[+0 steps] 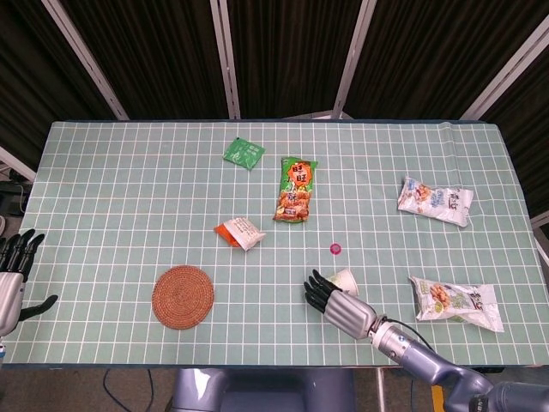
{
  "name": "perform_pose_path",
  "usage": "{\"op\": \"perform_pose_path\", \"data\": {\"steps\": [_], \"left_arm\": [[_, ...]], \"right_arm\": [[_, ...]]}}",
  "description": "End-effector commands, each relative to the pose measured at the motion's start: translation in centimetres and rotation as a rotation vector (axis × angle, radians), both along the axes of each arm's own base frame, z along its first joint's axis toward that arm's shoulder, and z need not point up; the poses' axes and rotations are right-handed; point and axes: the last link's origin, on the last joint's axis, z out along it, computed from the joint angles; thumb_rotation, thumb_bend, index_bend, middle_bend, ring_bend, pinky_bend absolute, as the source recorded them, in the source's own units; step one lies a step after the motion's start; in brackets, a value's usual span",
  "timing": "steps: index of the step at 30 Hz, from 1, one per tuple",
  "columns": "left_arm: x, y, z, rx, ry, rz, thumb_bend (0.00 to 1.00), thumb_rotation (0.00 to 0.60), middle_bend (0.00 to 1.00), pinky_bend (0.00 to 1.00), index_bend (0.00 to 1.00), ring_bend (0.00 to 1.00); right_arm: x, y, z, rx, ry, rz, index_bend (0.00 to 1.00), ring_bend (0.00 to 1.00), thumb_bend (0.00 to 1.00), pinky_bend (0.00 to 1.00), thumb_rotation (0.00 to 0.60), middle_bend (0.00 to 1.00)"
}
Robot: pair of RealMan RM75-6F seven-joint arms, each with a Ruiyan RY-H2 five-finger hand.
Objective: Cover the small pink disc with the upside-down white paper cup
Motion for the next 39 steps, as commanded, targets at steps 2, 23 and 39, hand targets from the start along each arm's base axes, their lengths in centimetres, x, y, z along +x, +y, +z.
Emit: {"op": "perform_pose_path", "data": {"steps": [2,23,39], "left_arm": [[-0.1,0.1,-0.2,-0.004,0.004,0.005,0.0,0.6,0.0,0.0,0.0,0.0],[-0.2,0.3,-0.3,-0.012,0.002,0.013,0.0,0.6,0.0,0.0,0.0,0.0],[-0.3,0.4,-0.4,-0.018,0.002,0.015,0.0,0.6,0.0,0.0,0.0,0.0]], "right_arm": [[0.3,-0.7,-0.8,-0.011,0.011,0.048,0.0,0.0,0.0,0.0,0.6,0.0],[0.3,-0.8,-3.4,-0.06,0.074,0.12,0.1,0.11,0.11,0.37,0.6,0.23],[0.2,-1.2,-3.0,-0.069,0.018,0.111,0.26,0.31,0.33,0.55,0.6,0.43]]}}
